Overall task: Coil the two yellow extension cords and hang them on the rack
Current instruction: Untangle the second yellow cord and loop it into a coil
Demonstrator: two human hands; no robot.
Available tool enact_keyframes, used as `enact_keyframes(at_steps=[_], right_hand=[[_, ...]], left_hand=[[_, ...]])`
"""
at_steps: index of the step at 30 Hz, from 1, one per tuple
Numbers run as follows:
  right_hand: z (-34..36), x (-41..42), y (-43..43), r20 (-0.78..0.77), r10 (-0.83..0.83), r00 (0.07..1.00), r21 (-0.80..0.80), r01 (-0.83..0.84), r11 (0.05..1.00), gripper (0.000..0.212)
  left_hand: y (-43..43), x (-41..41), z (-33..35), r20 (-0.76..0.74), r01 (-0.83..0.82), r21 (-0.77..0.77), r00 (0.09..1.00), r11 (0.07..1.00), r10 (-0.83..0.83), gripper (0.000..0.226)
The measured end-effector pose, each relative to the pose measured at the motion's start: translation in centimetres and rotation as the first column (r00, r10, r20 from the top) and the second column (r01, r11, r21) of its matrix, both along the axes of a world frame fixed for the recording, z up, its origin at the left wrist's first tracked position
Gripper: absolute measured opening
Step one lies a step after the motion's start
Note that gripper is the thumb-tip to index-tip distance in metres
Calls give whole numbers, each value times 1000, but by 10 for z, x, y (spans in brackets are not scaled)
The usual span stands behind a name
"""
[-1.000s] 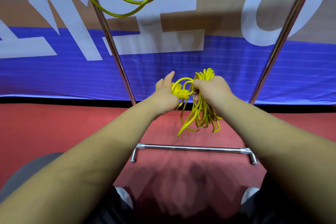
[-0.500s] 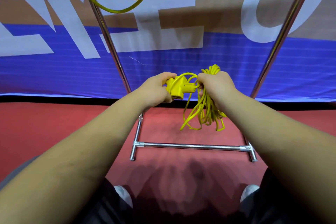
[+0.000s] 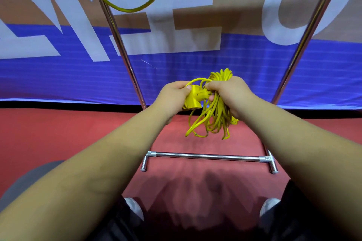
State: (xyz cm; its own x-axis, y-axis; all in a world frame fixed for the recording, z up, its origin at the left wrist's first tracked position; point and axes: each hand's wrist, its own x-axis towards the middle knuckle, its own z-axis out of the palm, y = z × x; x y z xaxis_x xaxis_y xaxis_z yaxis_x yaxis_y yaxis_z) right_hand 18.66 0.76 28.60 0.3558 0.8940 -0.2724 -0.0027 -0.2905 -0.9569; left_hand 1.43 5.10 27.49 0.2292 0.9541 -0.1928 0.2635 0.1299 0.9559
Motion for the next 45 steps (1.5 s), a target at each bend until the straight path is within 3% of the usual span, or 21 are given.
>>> enact_keyframes(at_steps=[5, 9, 14, 17, 21, 25, 28, 31, 35, 41, 45], right_hand=[[4, -1, 1, 44, -17, 999, 15, 16, 1000, 13], [9, 0, 0, 247, 30, 968, 15, -34, 999, 32], [15, 4, -3, 338, 112, 934, 12, -124, 992, 25], [15, 7, -9, 284, 171, 943, -68, -158, 985, 32], [11, 3, -16, 106, 225, 969, -154, -208, 966, 20], [3, 2, -15, -94, 158, 983, -163, -172, 972, 12], [4, 2, -16, -114, 152, 982, -160, -169, 972, 10], [5, 4, -15, -81, 142, 987, -135, -152, 979, 15], [6, 9, -12, -54, 135, 989, -123, -141, 982, 20], [0, 12, -13, -91, 114, 989, -143, -126, 982, 36], [-1, 12, -14, -135, 92, 987, -143, -111, 983, 31]], left_hand=[[-3, 7, 2, 131, -95, -148, 985, 984, 115, 31], [0, 5, 2, 151, -114, -239, 977, 964, 153, 35], [7, 6, -2, 144, -142, -171, 975, 975, 167, 35], [14, 4, -3, 78, -171, 25, 983, 985, 168, 31], [16, 5, -1, 27, -151, 190, 988, 970, 149, 32], [17, 12, 4, 237, -195, -9, 952, 981, 192, 45], [22, 13, 6, 334, -185, -124, 917, 975, 217, 56], [27, 13, 5, 401, -158, -170, 890, 973, 215, 52], [34, 10, -1, 370, -117, -239, 907, 964, 202, 7], [34, 7, -2, 364, -74, -325, 910, 943, 197, 13], [38, 1, -2, 376, -76, -356, 901, 931, 218, 17]])
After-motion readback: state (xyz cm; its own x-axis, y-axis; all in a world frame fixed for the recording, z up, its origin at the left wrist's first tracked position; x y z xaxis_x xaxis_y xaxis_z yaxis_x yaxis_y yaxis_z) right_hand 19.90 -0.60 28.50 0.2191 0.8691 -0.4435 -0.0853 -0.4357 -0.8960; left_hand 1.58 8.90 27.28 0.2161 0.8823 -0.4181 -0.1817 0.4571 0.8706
